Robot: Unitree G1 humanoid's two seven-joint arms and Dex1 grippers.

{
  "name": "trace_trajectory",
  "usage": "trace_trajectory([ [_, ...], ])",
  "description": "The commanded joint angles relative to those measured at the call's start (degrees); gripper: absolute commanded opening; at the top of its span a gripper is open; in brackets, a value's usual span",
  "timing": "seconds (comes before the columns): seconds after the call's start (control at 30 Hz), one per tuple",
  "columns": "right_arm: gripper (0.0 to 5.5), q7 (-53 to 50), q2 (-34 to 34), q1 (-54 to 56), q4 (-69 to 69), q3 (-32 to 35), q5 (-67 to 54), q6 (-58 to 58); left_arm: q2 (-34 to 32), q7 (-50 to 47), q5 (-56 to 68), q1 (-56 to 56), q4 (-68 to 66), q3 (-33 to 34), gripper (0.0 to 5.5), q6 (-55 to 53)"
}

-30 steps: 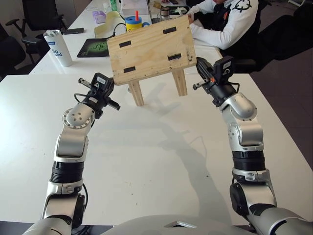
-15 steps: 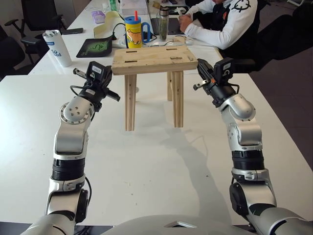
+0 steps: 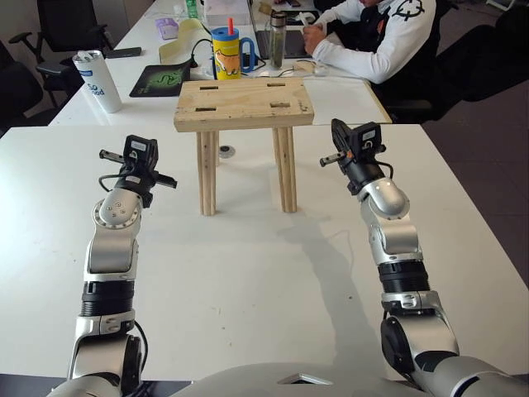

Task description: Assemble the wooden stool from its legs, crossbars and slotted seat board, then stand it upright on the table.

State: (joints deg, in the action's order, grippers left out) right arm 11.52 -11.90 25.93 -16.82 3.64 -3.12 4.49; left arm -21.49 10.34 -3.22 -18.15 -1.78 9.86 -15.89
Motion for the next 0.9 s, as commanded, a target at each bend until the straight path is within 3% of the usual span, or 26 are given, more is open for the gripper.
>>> trace_trajectory([
  [0.03,0.03,-3.9,0.4,-4.2,-9.1,1.2,1.9,3.1,2.0,-0.1,2.7,4.0,-3.6,1.6,0.0,2.8],
  [0.5,0.03,-6.5,4.9,-12.6,-8.6,-1.0,2.4,5.6,13.0,-4.3,3.9,15.1,-7.3,-2.8,0.0,14.1],
  [0.9,0.03,-5.9,6.1,-12.0,-7.6,-1.2,2.5,5.8,13.2,-5.4,3.4,13.1,-7.3,-3.9,0.0,17.2],
])
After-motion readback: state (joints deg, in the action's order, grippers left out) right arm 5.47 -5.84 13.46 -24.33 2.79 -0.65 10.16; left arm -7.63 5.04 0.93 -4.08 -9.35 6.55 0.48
